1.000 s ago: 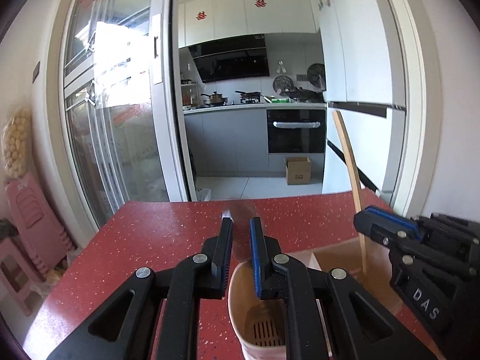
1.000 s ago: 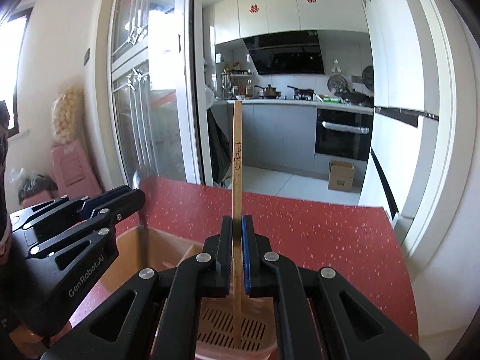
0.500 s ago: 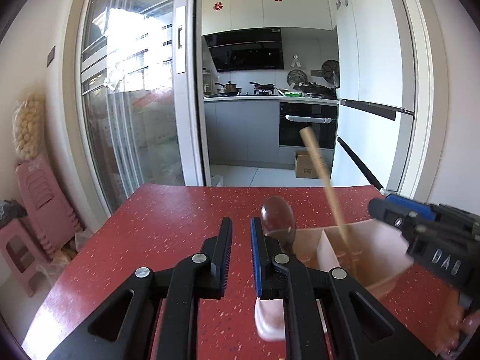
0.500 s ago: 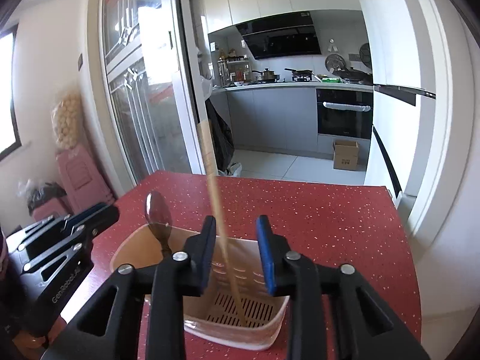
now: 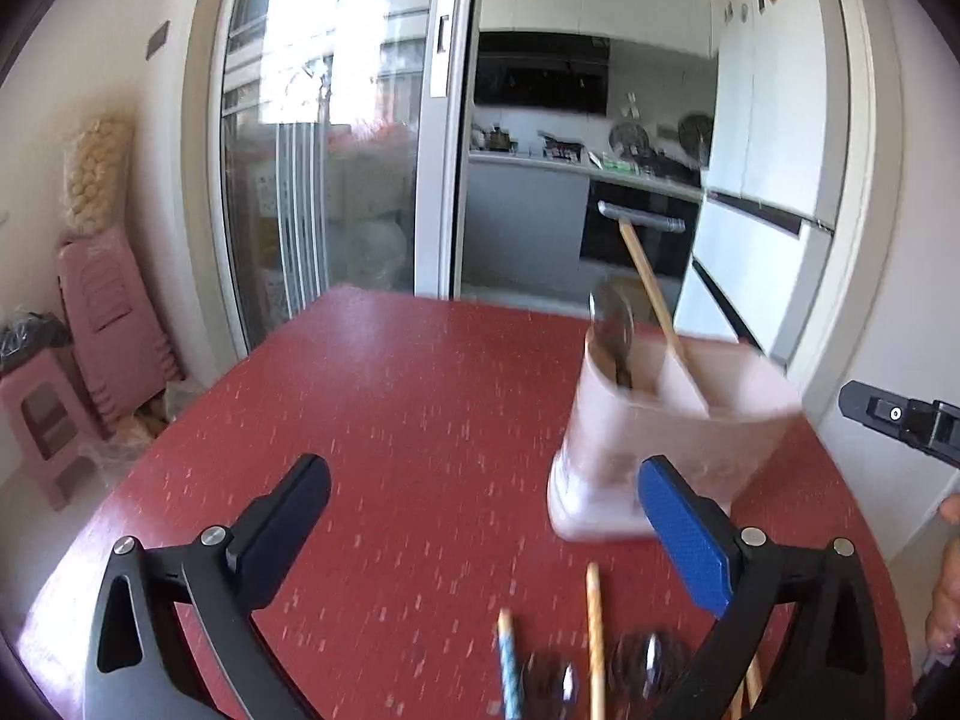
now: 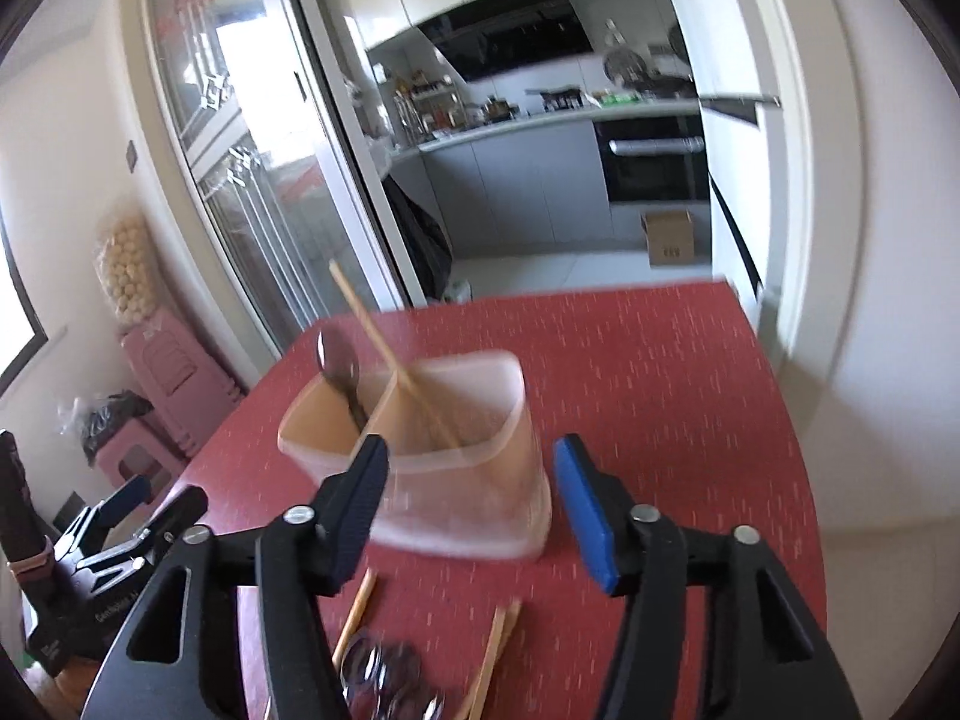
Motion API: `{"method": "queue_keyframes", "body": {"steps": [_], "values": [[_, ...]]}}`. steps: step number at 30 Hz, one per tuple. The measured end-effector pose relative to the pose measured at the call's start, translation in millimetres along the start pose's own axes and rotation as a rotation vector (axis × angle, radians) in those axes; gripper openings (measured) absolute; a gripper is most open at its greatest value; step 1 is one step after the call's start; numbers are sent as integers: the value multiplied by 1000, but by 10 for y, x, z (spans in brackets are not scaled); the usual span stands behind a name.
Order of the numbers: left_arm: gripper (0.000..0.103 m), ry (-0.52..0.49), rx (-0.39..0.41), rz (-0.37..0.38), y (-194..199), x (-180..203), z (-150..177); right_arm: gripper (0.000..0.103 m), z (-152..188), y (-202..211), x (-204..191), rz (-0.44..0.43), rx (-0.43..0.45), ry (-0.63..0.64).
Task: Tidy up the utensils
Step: 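Move both tools back down to the remaining utensils on the table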
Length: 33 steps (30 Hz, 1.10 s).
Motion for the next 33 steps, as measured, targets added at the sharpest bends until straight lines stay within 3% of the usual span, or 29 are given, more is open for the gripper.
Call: {"method": "queue_keyframes", "body": {"steps": [12,21,33], "values": [[103,-7,-324,-7,-165,-219,915,68,1052,28,108,78,-289,-64],[103,-33,-375,-35,-121,-254,1268,68,1373,56,167,140,-385,-67],[103,-26,-409,-37,-173,-262,1289,67,1532,-45,-12,178,-477,-4]]}}
Point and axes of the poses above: each gripper's, at about its wrist camera, not at the fingertips, and y roughly against the way its jaws point, x to its right, z to its underside, the point moved 1 cm from there along -y, roughly the way its jaws point, and after that the axes turned 3 degrees about -x, right-handed, at the moved point
